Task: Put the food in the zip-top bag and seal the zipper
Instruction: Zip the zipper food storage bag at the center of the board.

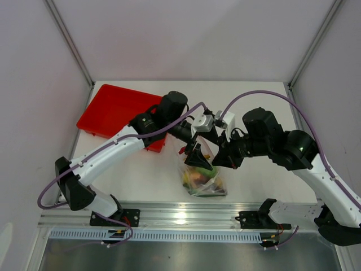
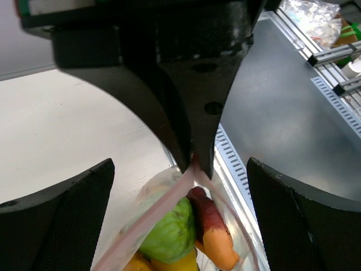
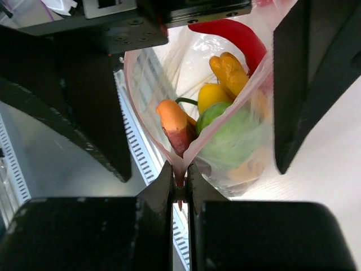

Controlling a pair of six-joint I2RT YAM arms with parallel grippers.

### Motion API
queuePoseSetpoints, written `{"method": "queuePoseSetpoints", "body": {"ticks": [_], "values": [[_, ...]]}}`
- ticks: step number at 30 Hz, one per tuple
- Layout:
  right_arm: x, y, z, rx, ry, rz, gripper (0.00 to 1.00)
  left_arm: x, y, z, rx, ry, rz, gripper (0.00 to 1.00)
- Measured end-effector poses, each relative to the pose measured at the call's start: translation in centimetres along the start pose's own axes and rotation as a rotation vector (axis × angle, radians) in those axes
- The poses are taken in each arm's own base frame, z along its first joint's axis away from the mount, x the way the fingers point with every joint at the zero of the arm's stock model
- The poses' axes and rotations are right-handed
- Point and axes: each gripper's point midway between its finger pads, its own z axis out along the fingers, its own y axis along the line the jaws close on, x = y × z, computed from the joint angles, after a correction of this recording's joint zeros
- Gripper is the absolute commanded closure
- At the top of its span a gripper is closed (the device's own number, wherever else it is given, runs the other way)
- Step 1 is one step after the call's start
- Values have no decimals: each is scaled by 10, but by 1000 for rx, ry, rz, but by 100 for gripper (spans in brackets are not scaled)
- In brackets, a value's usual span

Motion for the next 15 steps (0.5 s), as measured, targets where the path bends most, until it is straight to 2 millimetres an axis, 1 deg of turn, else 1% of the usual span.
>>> {"method": "queuePoseSetpoints", "body": {"ticks": [2,3,5,6,8,9,14,15], "values": [[-1,-2,-1,12,-3,-4,100,-1,-3,1,27,4,-1,3],[-2,-4,-1,21,-7,-8,100,-1,-4,1,36,7,-6,9],[-3,-6,-2,38,-12,-11,100,3,-6,2,48,18,-18,14],[-4,-7,-2,44,-14,-12,100,6,-6,2,49,24,-25,22],[-4,-9,-3,57,-17,-10,100,10,-7,2,49,37,-43,32],[-4,-10,-4,63,-19,-11,100,11,-6,2,47,42,-45,40],[-4,-15,-9,99,-32,-12,100,17,-3,1,34,69,-75,53],[-4,-15,-9,102,-32,-14,100,18,-2,0,26,73,-81,54]]}}
